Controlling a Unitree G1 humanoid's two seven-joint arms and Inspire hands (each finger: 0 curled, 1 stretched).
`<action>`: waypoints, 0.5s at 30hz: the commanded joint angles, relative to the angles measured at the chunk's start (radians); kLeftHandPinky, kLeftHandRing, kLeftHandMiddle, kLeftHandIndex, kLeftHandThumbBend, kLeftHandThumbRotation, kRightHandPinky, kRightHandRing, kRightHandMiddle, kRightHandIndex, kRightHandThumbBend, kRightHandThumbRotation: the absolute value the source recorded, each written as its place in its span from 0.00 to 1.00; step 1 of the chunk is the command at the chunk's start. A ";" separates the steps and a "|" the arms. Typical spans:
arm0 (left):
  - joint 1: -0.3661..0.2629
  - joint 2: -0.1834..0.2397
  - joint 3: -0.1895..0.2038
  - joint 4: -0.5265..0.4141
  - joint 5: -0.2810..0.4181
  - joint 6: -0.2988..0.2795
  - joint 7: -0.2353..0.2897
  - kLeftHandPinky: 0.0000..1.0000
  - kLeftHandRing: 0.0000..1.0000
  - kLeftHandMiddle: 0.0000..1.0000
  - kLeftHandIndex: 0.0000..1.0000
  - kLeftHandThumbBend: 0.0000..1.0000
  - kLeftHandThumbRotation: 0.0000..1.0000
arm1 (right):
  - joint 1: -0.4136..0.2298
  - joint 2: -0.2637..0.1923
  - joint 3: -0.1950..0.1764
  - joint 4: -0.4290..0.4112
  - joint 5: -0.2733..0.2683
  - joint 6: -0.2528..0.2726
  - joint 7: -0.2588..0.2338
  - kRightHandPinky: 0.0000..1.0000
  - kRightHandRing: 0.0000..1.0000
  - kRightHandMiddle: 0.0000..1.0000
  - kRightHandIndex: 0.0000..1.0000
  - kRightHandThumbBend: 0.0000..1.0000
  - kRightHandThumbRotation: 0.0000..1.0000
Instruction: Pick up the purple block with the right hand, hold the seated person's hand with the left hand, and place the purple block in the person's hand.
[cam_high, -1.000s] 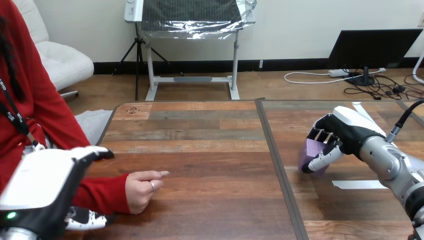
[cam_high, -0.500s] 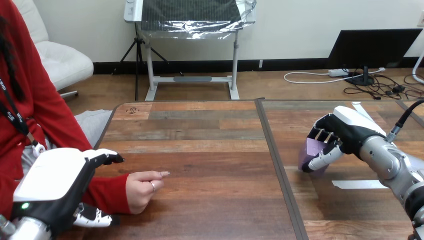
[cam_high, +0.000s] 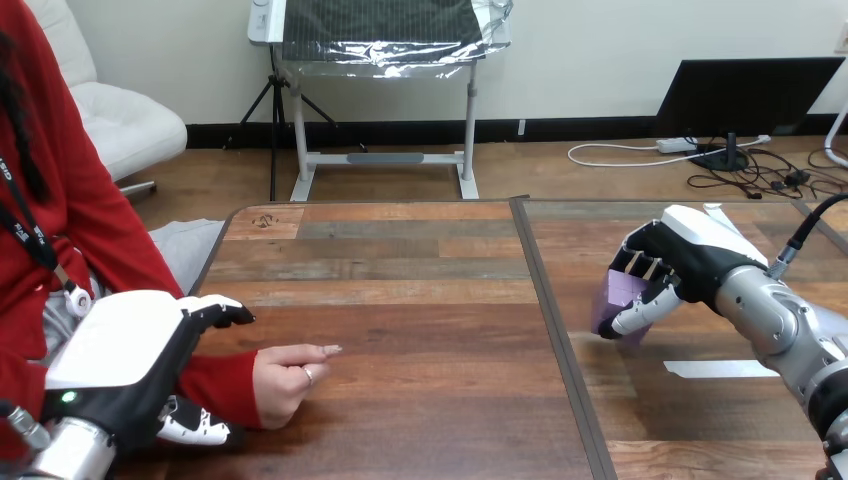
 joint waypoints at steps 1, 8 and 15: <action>-0.089 0.030 -0.030 0.052 0.013 0.008 0.034 0.70 0.74 0.75 0.74 1.00 0.07 | -0.053 0.000 -0.025 -0.050 0.024 -0.023 -0.028 0.49 0.49 0.52 0.53 0.73 0.00; -0.124 0.046 -0.067 0.095 0.046 0.029 0.045 0.71 0.74 0.76 0.74 1.00 0.06 | -0.052 0.000 -0.027 -0.059 0.029 -0.034 -0.029 0.50 0.49 0.51 0.52 0.73 0.00; -0.161 0.052 -0.099 0.146 0.066 0.042 0.056 0.71 0.74 0.76 0.75 1.00 0.07 | -0.051 -0.001 -0.025 -0.067 0.034 -0.043 -0.031 0.50 0.48 0.51 0.52 0.73 0.00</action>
